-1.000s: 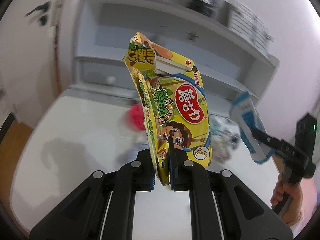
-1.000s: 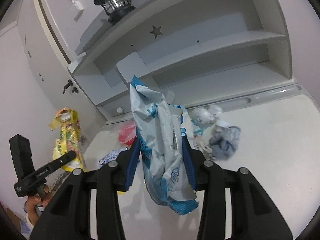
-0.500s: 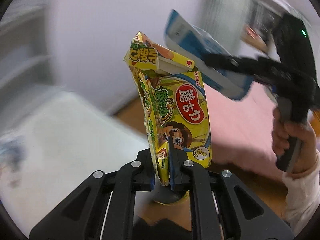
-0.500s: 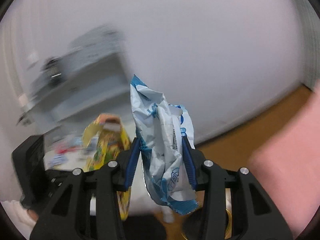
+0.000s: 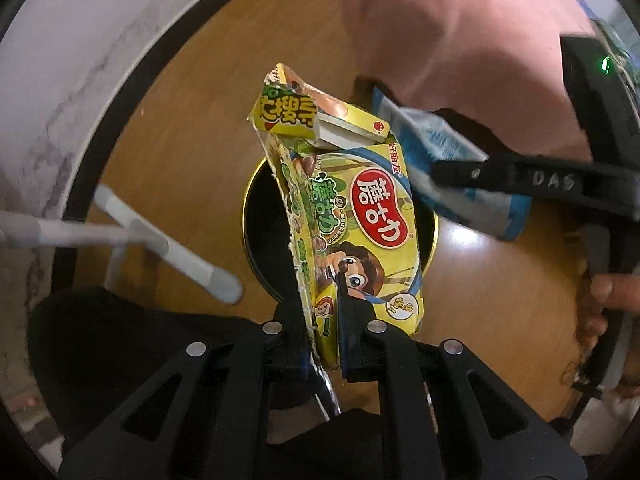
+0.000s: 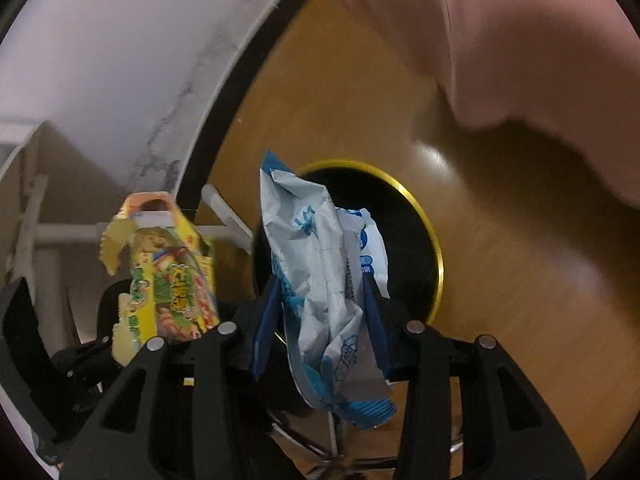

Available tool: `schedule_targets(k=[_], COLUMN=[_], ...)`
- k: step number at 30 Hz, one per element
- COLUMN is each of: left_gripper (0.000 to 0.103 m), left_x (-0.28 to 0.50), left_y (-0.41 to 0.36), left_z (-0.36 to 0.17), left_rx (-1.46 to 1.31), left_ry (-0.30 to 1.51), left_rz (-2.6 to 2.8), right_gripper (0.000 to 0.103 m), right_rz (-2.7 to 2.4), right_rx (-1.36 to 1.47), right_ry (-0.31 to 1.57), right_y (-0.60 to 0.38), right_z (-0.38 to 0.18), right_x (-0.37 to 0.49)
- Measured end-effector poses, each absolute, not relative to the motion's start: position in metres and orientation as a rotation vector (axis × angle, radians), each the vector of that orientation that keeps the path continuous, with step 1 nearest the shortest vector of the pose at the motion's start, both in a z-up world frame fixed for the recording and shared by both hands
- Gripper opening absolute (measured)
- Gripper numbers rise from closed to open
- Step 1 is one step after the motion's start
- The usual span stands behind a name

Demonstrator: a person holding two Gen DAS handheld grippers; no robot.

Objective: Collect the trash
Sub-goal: 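Carry both bags over the black bin with both tools, then open both tools to drop the bags, return to the desk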

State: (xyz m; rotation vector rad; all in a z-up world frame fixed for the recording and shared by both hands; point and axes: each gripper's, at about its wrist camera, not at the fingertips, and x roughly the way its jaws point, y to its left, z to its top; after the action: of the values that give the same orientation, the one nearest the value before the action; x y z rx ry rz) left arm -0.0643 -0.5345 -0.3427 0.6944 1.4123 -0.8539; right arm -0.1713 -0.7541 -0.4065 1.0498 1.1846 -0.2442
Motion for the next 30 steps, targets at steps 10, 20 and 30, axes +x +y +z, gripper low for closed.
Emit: schedule_targets(k=[10, 20, 30], left_gripper=[0.091, 0.097, 0.097], left_x=[-0.083, -0.127, -0.048], left_y=[-0.538, -0.405, -0.142], left_z=[-0.293, -0.038, 0.026], left_rx=[0.623, 0.351, 0.247], left_ry=[1.092, 0.454, 0.437], left_rz=[-1.030, -1.234, -0.593], right_gripper=[0.084, 0.097, 0.097], right_rz=[-0.276, -0.540, -0.173], right_rx=[1.096, 0.287, 0.195], right_ry=[1.155, 0.643, 0.553], right_y=[-0.779, -0.692, -0.537], right_z=[-0.376, -0.110, -0.035], right_x=[-0.172, -0.183, -0.094])
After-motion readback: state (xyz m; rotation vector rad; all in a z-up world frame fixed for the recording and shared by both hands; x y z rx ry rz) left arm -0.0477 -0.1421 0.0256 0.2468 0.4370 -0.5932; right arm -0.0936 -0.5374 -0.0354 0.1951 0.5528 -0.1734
